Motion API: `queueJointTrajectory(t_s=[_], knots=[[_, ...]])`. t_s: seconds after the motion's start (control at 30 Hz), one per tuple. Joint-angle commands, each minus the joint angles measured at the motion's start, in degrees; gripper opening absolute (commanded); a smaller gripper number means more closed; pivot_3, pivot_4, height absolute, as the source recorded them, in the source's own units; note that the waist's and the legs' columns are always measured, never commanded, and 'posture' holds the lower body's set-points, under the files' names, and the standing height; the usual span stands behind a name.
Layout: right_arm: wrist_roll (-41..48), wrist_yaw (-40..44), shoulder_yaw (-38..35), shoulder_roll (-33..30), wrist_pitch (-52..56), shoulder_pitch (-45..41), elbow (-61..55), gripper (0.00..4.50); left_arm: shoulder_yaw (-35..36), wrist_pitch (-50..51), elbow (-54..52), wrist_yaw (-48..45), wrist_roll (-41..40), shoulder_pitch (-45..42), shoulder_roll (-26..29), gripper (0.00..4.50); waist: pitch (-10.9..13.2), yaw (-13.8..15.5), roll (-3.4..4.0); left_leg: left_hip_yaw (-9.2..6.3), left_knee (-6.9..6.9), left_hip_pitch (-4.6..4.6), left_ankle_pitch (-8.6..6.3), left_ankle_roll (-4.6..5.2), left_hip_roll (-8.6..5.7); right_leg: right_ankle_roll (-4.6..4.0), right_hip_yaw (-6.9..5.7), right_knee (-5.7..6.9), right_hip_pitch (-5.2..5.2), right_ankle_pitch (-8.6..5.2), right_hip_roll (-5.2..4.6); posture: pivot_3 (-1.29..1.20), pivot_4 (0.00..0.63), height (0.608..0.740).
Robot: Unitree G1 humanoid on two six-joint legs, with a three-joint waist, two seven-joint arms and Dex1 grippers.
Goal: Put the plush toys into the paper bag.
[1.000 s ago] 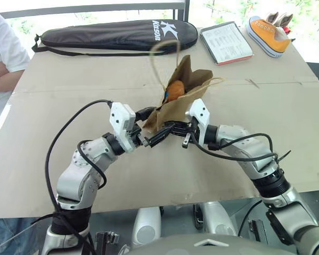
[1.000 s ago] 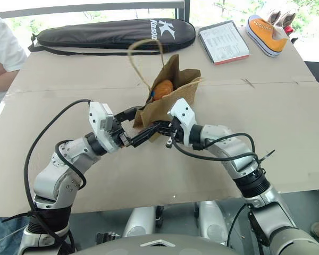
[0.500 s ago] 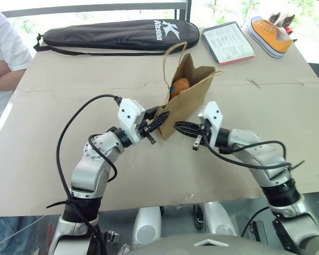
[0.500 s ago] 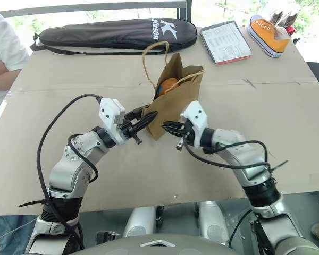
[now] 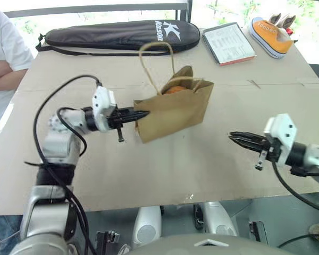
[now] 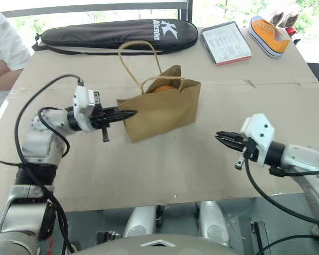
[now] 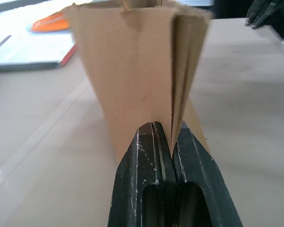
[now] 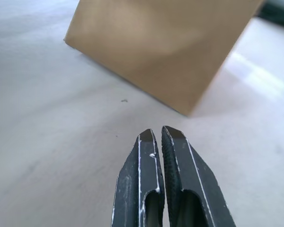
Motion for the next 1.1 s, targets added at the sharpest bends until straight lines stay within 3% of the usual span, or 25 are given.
queueJointTrajectory(t_s=[0.03, 0.13, 0.23, 0.33, 0.43, 0.5, 0.63, 0.77, 0.87, 0.93, 0.97, 1.1], knots=[[2.7, 0.3, -4.7, -0.9, 0.2, 1.8, -3.6, 0.0, -0.3, -9.2, 10.5, -6.6, 2.5, -5.2, -1.0, 0.03, 0.0, 0.1, -0.05, 0.0, 0.02, -0.01, 0.0, 0.0, 0.0, 0.0, 0.0, 0.0, 0.0, 0.0, 0.0, 0.0, 0.15, 0.74], [3.1, -1.2, -5.3, -0.4, 0.4, 3.4, -5.3, 0.0, -3.1, -13.6, 19.3, -9.7, 1.5, -10.5, -1.6, 0.03, 0.0, 0.1, -0.1, -0.02, 0.09, -0.07, 0.0, 0.0, -0.01, 0.01, 0.0, 0.0, 0.02, 0.01, 0.0, 0.0, 0.15, 0.74], [3.3, -2.8, -4.3, 0.3, 0.5, 3.2, -5.6, 0.0, -5.5, -15.6, 25.1, -9.9, 1.1, -13.5, -1.3, 1.05, 0.0, 0.1, -0.11, -0.04, 0.11, -0.08, 0.0, 0.01, -0.02, 0.02, -0.01, 0.0, 0.03, 0.02, 0.0, 0.0, 0.15, 0.74], [2.8, -3.2, -3.2, 0.5, 0.0, 3.2, -5.3, 0.0, -2.4, -14.7, 26.1, -9.9, 0.6, -14.6, -2.1, 2.37, 0.0, -0.1, -0.11, -0.04, 0.11, -0.08, 0.0, 0.01, -0.01, 0.2, 0.0, 0.01, 0.03, 0.12, 0.01, 0.0, 0.15, 0.74], [2.7, -3.6, -3.2, 1.1, -0.7, 3.1, -4.5, 0.0, 0.6, -10.0, 21.5, -8.0, -0.7, -12.0, -0.7, 3.89, 0.0, -0.1, -0.11, -0.09, 0.1, -0.08, 0.0, 0.01, 0.0, 0.2, -0.01, 0.05, 0.03, 0.12, 0.03, 0.0, 0.15, 0.74], [2.4, -3.5, -3.2, 1.6, -1.6, 3.1, -3.2, 0.0, 3.3, -4.5, 14.9, -4.9, -2.6, -7.0, 1.1, 4.4, 0.0, -0.4, -0.11, -0.1, 0.1, -0.07, 0.0, 0.01, 0.01, 0.21, -0.01, 0.06, 0.03, 0.13, 0.05, 0.0, 0.15, 0.74], [0.7, -3.3, -3.1, 2.6, -4.1, 3.1, -0.1, 0.0, 8.9, 7.6, -3.9, 4.5, -6.7, 7.3, 3.7, 4.4, 0.0, -1.5, -0.09, -0.1, 0.06, -0.03, 0.0, 0.01, 0.03, 0.22, -0.01, 0.13, 0.03, 0.13, 0.03, 0.0, 0.15, 0.74], [0.8, -0.2, -5.1, 1.7, -4.7, 5.4, 4.1, 0.0, 19.4, 22.2, -28.5, 21.2, -12.4, 29.6, 3.4, 4.4, 0.0, -1.7, -0.11, 0.02, 0.02, 0.05, -0.01, 0.0, 0.11, 0.22, 0.06, 0.14, 0.03, 0.11, -0.04, 0.0, 0.15, 0.74], [0.7, 1.0, -5.7, 1.4, -5.4, 5.9, 6.3, 0.68, 23.0, 27.9, -39.6, 26.5, -14.6, 40.2, 2.9, 4.5, 0.0, -1.1, -0.14, -0.04, 0.07, 0.02, 0.01, -0.02, 0.19, 0.01, -0.12, 0.18, 0.0, -0.01, -0.06, 0.0, 0.15, 0.74], [2.3, 2.0, -6.5, 0.7, -4.2, 6.0, 6.4, 1.59, 25.2, 30.5, -45.5, 28.6, -15.8, 46.6, 2.7, 4.5, 0.0, -0.9, -0.1, 0.09, 0.08, 0.12, 0.0, -0.03, 0.16, 0.03, -0.11, 0.17, 0.12, -0.04, -0.19, 0.0, 0.15, 0.74], [2.2, 2.3, -6.7, 0.4, -4.2, 6.1, 6.4, 1.79, 26.2, 31.3, -47.1, 29.4, -15.8, 49.5, 2.6, 4.5, 0.0, -0.8, -0.1, 0.12, 0.09, 0.12, 0.0, -0.04, 0.16, 0.12, -0.12, 0.17, 0.1, -0.1, -0.22, 0.0, 0.15, 0.74], [1.0, 2.6, -6.9, -0.2, -4.8, 6.8, 6.1, 3.57, 27.5, 32.8, -49.5, 31.6, -16.5, 53.6, 2.2, 4.5, -0.1, -0.7, -0.08, 0.15, 0.1, 0.17, -0.01, -0.05, 0.11, 0.15, -0.09, 0.17, 0.09, -0.11, -0.27, 0.0, 0.15, 0.74]])
